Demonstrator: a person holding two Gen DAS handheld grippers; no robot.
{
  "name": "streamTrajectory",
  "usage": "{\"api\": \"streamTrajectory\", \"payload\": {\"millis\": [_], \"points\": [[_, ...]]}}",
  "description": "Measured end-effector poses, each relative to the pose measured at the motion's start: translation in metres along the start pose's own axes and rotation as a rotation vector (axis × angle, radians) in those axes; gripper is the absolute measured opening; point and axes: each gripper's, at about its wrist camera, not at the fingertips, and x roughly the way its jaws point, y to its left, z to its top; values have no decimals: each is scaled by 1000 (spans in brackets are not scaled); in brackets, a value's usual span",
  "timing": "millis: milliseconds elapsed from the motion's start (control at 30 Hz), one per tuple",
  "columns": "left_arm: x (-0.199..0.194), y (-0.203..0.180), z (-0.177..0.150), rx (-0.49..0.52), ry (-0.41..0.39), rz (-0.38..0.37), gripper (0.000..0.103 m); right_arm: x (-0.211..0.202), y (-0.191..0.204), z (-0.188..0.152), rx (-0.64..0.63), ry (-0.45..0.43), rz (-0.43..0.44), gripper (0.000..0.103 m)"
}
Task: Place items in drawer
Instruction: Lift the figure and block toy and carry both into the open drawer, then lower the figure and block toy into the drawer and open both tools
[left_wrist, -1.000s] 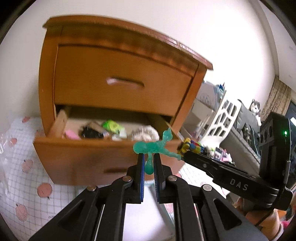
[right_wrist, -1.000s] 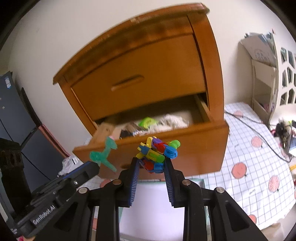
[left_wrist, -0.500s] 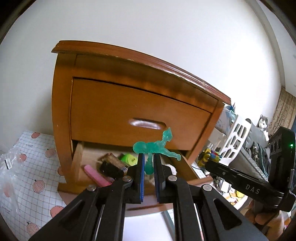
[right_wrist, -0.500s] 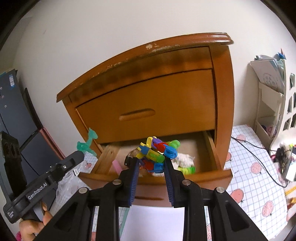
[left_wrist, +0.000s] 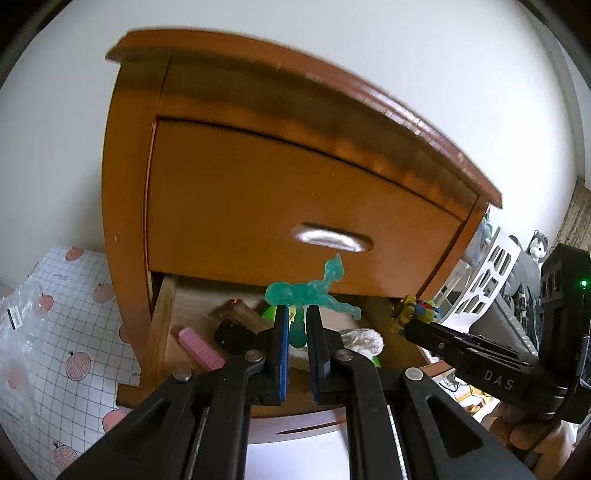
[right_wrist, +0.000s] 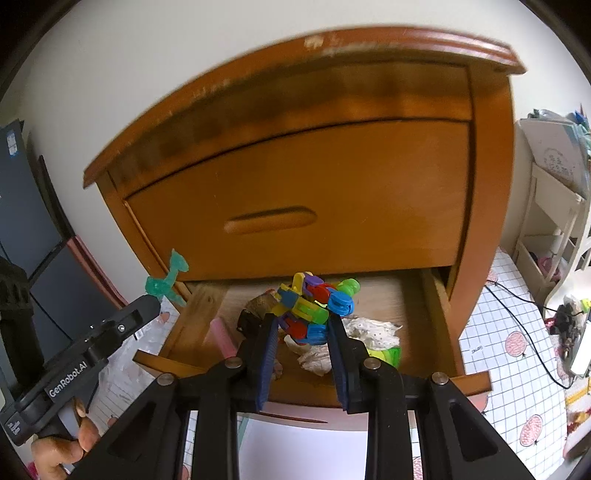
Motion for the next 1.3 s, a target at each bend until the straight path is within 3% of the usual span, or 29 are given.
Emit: {"api": "streamTrajectory", "payload": {"millis": [467,1300], "points": [[32,10,-13,-4,74,39,9,53,7,-13,-48,107,-38,29],[66,26,-23,-34,191,86,9,101,9,-15,-65,219,-85,29]]}}
